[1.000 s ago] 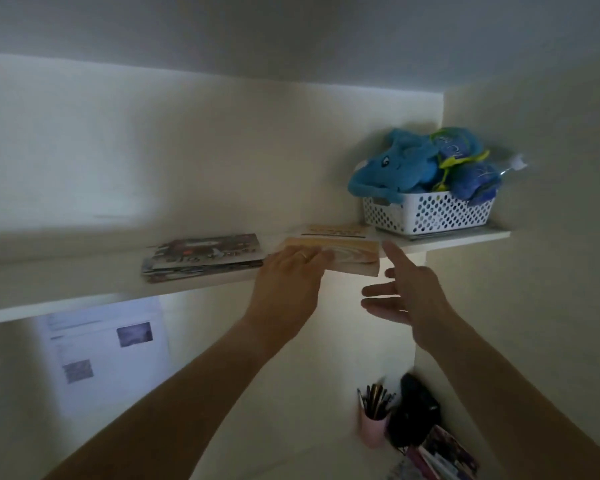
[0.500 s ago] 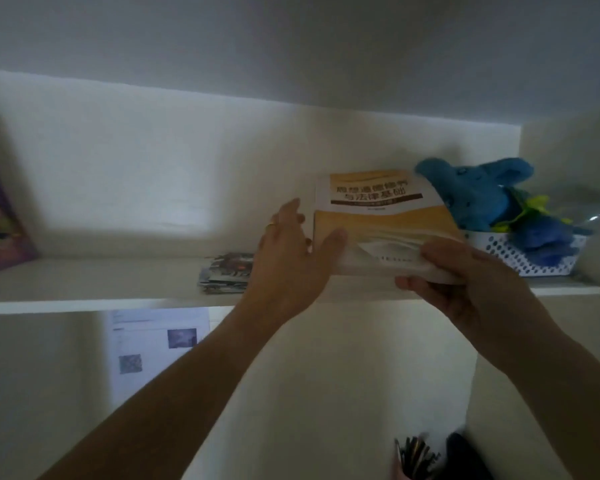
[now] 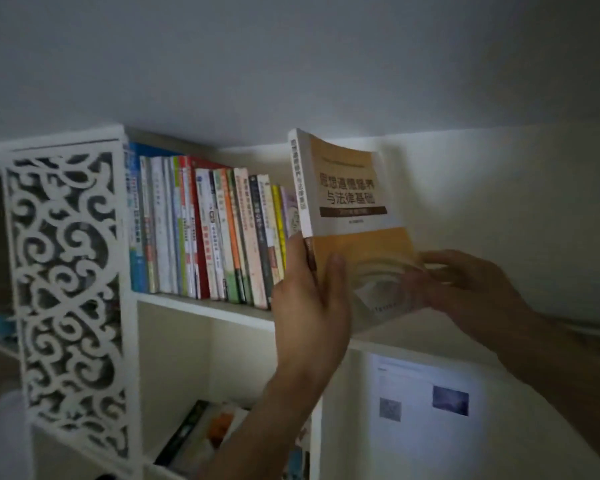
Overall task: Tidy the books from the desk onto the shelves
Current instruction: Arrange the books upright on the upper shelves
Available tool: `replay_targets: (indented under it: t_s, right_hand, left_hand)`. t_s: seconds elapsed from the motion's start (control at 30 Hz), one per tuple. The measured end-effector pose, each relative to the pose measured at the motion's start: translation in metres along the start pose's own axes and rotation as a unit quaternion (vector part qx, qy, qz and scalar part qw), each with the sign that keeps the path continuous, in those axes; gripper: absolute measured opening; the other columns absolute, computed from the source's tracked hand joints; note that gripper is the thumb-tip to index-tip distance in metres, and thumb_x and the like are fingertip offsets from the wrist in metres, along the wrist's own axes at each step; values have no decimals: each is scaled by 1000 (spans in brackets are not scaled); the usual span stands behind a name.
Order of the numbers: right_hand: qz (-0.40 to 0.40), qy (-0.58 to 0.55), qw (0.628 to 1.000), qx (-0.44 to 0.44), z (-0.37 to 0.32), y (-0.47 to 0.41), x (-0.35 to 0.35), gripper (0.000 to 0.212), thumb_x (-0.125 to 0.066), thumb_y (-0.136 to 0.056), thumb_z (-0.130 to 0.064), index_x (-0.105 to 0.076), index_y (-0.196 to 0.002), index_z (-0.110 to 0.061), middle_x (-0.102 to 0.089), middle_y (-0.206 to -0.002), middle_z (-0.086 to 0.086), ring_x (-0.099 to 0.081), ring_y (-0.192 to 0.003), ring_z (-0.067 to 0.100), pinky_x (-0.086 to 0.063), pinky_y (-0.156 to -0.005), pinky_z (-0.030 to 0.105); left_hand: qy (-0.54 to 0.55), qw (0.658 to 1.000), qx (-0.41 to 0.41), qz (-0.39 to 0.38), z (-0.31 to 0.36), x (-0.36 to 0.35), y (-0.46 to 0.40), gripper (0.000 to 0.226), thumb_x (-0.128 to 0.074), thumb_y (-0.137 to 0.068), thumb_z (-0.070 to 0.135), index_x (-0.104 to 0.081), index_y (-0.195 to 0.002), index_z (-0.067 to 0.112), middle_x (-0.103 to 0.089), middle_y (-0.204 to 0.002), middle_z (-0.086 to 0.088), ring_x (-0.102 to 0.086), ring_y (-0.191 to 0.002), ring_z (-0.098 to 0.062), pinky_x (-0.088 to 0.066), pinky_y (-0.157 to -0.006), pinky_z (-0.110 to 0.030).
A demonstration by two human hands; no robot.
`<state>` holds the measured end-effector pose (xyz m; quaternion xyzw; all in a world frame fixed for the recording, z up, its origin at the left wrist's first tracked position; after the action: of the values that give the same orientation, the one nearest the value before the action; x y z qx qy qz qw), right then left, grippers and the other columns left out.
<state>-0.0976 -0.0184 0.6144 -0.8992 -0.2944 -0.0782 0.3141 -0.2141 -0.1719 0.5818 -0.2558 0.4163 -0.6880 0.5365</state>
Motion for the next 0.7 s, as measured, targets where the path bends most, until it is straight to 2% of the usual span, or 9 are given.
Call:
replay_targets:
  t_s: [0.1, 0.2, 0.3, 0.4, 0.43, 0.5, 0.57, 0.63, 0.7]
  right_hand:
    - [-4, 93, 993, 79, -19, -32, -74, 43, -74, -87, -40, -60, -127, -28, -67, -118, -8, -65, -104, 13, -52, -90, 35]
    - [9, 144, 979, 143, -37, -53, -125, 44, -65, -95, -30, -52, -136, -22, -58, -118, -1, -58, -111, 20, -45, -85, 31]
    - [-32, 62, 994, 88, -35, -73, -156, 33, -51, -102, -31, -53, -136, -31, -59, -112, -13, -60, -112, 15, -47, -89, 31]
    - [-48, -19, 998, 32, -13, -87, -169, 25, -41, -106, -40, -57, -125, -37, -66, -114, -16, -64, -105, 7, -49, -87, 26]
    - [-52, -27, 998, 28, -3, -89, -168, 25, -43, -104, -45, -57, -124, -39, -68, -116, -15, -65, -106, 8, -51, -92, 30]
    - [-70, -49, 996, 16, 18, -93, -160, 36, -53, -93, -64, -57, -124, -47, -71, -118, -12, -68, -109, 14, -52, -100, 45]
    - [-99, -47, 994, -1, 34, -95, -153, 44, -59, -82, -73, -59, -120, -52, -71, -119, -11, -68, -111, 16, -49, -103, 49]
    - [-115, 7, 993, -11, 37, -94, -151, 41, -54, -88, -67, -62, -123, -47, -69, -123, -11, -65, -115, 15, -46, -106, 48]
    - [-113, 87, 990, -15, 42, -94, -153, 40, -45, -98, -59, -57, -133, -43, -64, -131, -11, -61, -117, 14, -44, -108, 42]
  left_hand:
    - [-80, 994, -56, 42, -31, 37, -34, 18, -54, -105, 24, -52, -123, 22, -67, -94, 9, -68, -81, -6, -61, -68, -37]
    - [-142, 984, -80, 75, -56, 59, -55, 20, -51, -106, 27, -51, -125, 20, -61, -85, 17, -65, -76, 0, -50, -57, -11]
    - [-155, 981, -77, 87, -70, 68, -59, 25, -48, -104, 36, -49, -126, 24, -58, -82, 27, -62, -77, 8, -44, -56, -4]
    - [-172, 981, -87, 16, -72, 61, -45, 33, -48, -104, 44, -40, -135, 37, -55, -99, 44, -61, -85, 16, -46, -63, 0]
    - [-176, 981, -80, -8, -72, 54, -41, 32, -46, -105, 46, -35, -134, 42, -55, -103, 46, -59, -85, 19, -44, -64, 1]
    - [-191, 979, -52, -55, -74, 36, -35, 27, -32, -107, 50, -23, -132, 44, -63, -118, 30, -63, -84, 10, -45, -67, 0]
    - [-216, 974, -39, -59, -79, 23, -33, 31, -19, -103, 53, -21, -131, 40, -62, -133, 13, -68, -93, -1, -54, -74, -11]
    - [-254, 965, -44, -58, -88, 16, -33, 28, -26, -105, 49, -31, -129, 36, -66, -119, 10, -70, -81, -4, -59, -64, -19]
    - [-309, 945, -44, -96, -95, 14, -37, 30, -40, -105, 46, -51, -127, 28, -68, -95, 9, -65, -60, -3, -50, -46, -17]
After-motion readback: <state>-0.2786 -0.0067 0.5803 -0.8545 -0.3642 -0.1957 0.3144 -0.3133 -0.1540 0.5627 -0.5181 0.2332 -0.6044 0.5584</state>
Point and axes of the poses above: each hand's wrist, its own y-axis away from the middle knuckle, its own x-axis out of the back of the hand, z = x × y, the point moved 1 cm from there along -y, towards the middle knuckle
